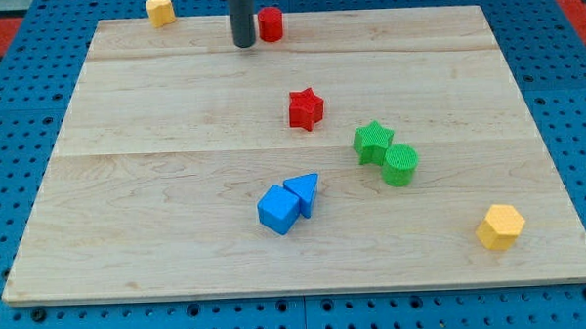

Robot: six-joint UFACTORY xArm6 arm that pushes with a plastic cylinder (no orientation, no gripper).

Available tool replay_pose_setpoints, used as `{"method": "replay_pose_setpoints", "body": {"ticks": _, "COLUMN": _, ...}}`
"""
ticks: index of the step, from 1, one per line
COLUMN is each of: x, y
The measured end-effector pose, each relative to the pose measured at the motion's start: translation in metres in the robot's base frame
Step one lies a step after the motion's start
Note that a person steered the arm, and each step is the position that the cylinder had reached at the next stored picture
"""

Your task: Place red circle above red star

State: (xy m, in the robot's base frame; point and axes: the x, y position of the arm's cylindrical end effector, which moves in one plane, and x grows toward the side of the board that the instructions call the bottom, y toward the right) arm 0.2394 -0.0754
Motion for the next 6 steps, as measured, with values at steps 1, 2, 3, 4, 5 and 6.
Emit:
{"method": "replay_pose_setpoints", "body": {"ticks": 1, "x": -0.046, "y": -0.005}}
{"method": "replay_pose_setpoints", "body": {"ticks": 2, "x": -0.046, "y": 0.01}}
{"method": "replay_pose_setpoints", "body": {"ticks": 3, "x": -0.045, "y": 0.037}}
{"method": "replay_pose_setpoints", "body": {"ticks": 4, "x": -0.045, "y": 0.046}}
{"method": "replay_pose_setpoints", "body": {"ticks": 5, "x": -0.045, "y": 0.059}}
{"method": "replay_pose_setpoints", "body": {"ticks": 6, "x": -0.045, "y": 0.067}}
